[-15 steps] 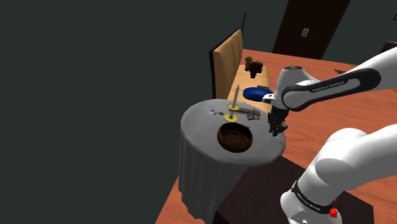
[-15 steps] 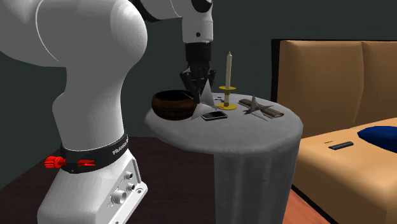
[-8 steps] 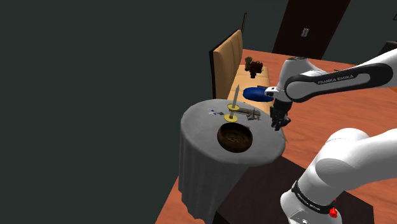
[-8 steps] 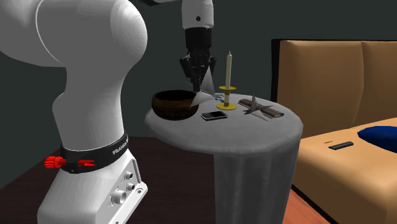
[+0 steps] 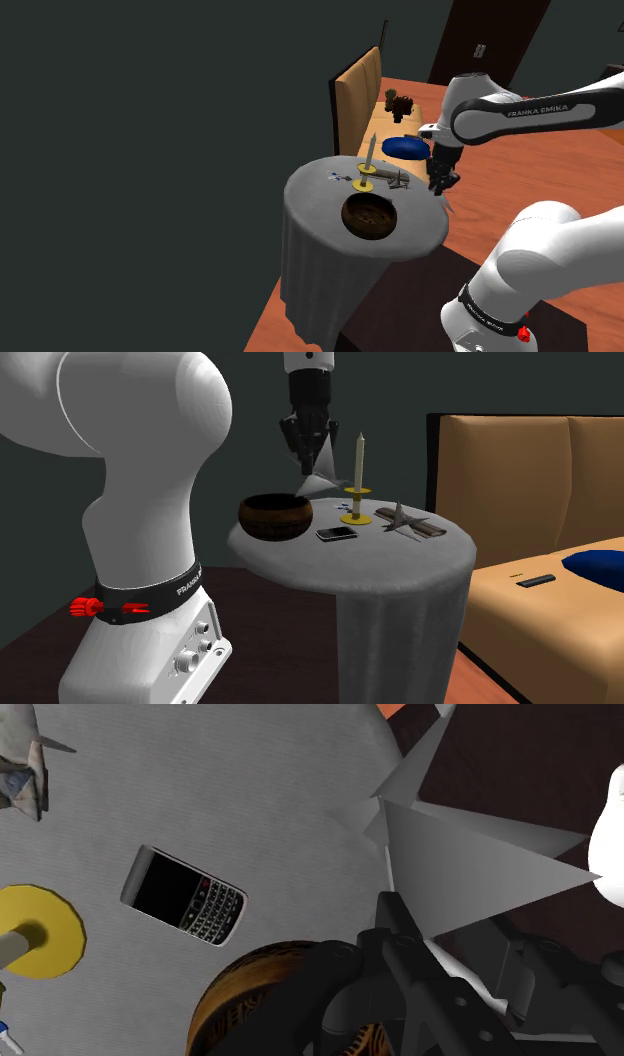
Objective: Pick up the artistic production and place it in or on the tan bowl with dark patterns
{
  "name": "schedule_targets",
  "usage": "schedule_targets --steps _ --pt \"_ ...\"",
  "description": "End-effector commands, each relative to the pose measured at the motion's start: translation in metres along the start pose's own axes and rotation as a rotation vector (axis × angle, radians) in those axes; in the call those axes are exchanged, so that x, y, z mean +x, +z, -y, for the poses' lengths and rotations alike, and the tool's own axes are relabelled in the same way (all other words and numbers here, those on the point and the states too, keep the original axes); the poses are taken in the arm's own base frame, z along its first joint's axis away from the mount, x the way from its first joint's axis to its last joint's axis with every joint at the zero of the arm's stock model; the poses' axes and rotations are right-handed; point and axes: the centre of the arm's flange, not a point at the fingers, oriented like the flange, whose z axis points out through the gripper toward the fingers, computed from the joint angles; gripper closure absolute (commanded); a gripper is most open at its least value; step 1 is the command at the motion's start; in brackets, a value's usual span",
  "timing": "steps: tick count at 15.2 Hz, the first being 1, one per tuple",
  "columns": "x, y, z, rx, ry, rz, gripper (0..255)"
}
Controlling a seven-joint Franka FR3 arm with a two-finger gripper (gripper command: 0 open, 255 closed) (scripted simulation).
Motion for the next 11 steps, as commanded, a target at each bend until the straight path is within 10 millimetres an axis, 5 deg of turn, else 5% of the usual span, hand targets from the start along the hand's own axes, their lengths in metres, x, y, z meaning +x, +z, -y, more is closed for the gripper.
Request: schedule_targets --steps 1,11 --pt "0.019 -0.006 -0.005 0.000 0.000 0.000 255" --pt "0.144 -0.029 -0.037 0.000 0.000 0.000 255"
